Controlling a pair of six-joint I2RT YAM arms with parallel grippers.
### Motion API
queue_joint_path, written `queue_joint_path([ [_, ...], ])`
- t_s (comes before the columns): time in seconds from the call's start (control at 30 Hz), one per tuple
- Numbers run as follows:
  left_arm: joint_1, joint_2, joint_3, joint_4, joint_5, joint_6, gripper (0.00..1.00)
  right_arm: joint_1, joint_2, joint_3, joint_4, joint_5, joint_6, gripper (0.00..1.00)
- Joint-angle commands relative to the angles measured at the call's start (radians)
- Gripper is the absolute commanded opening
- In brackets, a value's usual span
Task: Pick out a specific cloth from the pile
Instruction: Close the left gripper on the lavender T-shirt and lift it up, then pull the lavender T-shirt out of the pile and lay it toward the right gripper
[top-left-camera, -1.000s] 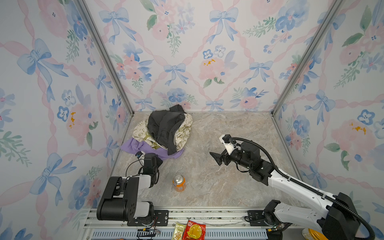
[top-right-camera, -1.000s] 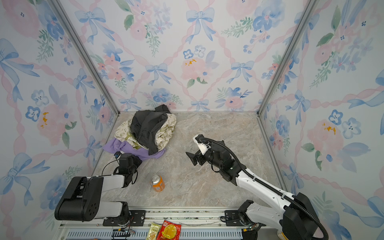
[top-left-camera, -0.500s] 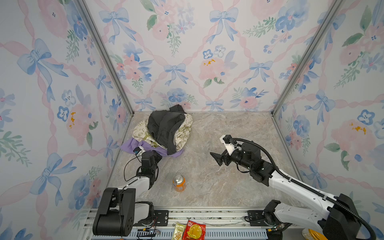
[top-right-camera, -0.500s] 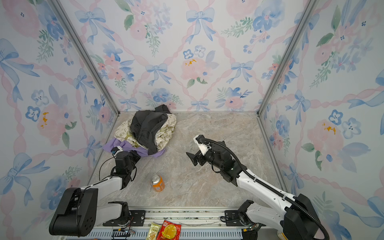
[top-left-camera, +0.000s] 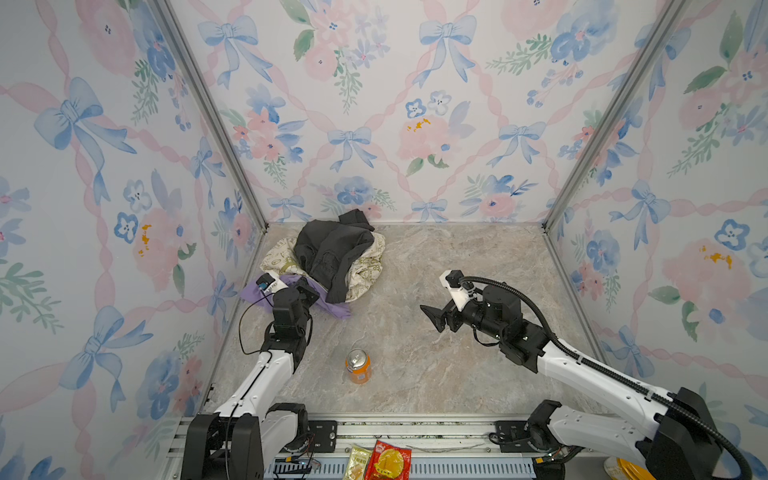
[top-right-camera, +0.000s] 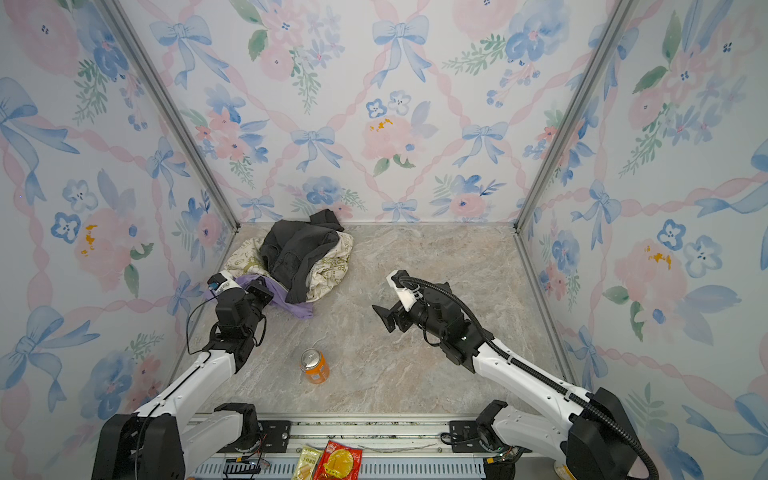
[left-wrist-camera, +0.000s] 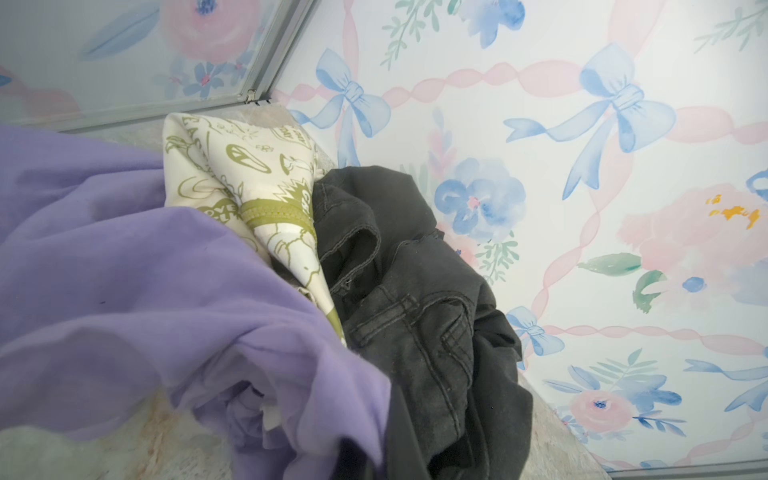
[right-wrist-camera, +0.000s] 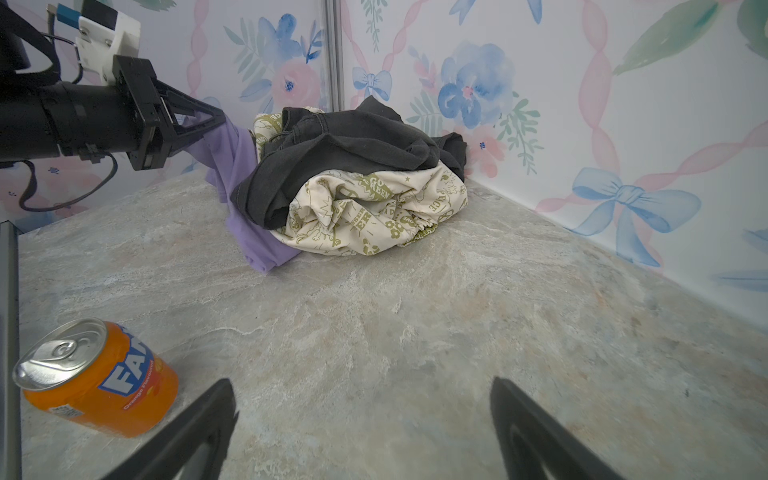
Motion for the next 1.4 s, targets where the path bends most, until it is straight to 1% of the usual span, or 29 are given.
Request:
queue_joint_path([
  [0.0, 0.007, -0.006, 0.149, -0.03, -0.019, 0.078, 0.0, 0.013, 0.002, -0.005, 0.023, 0.009, 0.001, 0.97],
  [0.1, 0.004, 0.01, 0.306, -0.151, -0.027, 0.127, 0.0, 0.014, 0.012, 0.0, 0.019, -0.007, 0.012, 0.97],
  [0.27, 0.004, -0.011, 0.405, -0.192, -0.059, 0.178, 0.0, 0.016, -0.002, 0.003, 0.01, -0.008, 0.017, 0.97],
  [0.43, 0.004, -0.004, 0.519, -0.235, -0.067, 0.231, 0.0, 0.016, -0.019, -0.001, 0.003, 0.0, 0.019, 0.97],
  [0.57, 0.003, 0.019, 0.624, -0.261, -0.068, 0.252, 0.0, 0.016, -0.022, -0.001, 0.003, -0.002, 0.021, 0.97],
  [0.73, -0.01, 0.071, 0.761, -0.262, -0.034, 0.229, 0.0, 0.016, -0.027, 0.0, 0.003, -0.002, 0.025, 0.97],
  [0.87, -0.078, 0.13, 0.87, -0.262, -0.042, 0.27, 0.0, 0.016, -0.036, -0.003, 0.0, 0.014, 0.024, 0.97],
  [1.03, -0.204, 0.213, 1.012, -0.265, -0.096, 0.36, 0.0, 0.016, -0.042, -0.005, -0.002, 0.053, 0.027, 0.97],
  [1.17, -0.277, 0.291, 1.12, -0.265, -0.107, 0.375, 0.0, 0.015, -0.044, -0.006, 0.0, 0.087, 0.034, 0.97],
  [1.37, -0.418, 0.425, 1.282, -0.265, -0.128, 0.441, 0.0, -0.009, -0.051, -0.018, 0.017, 0.138, 0.069, 0.97],
])
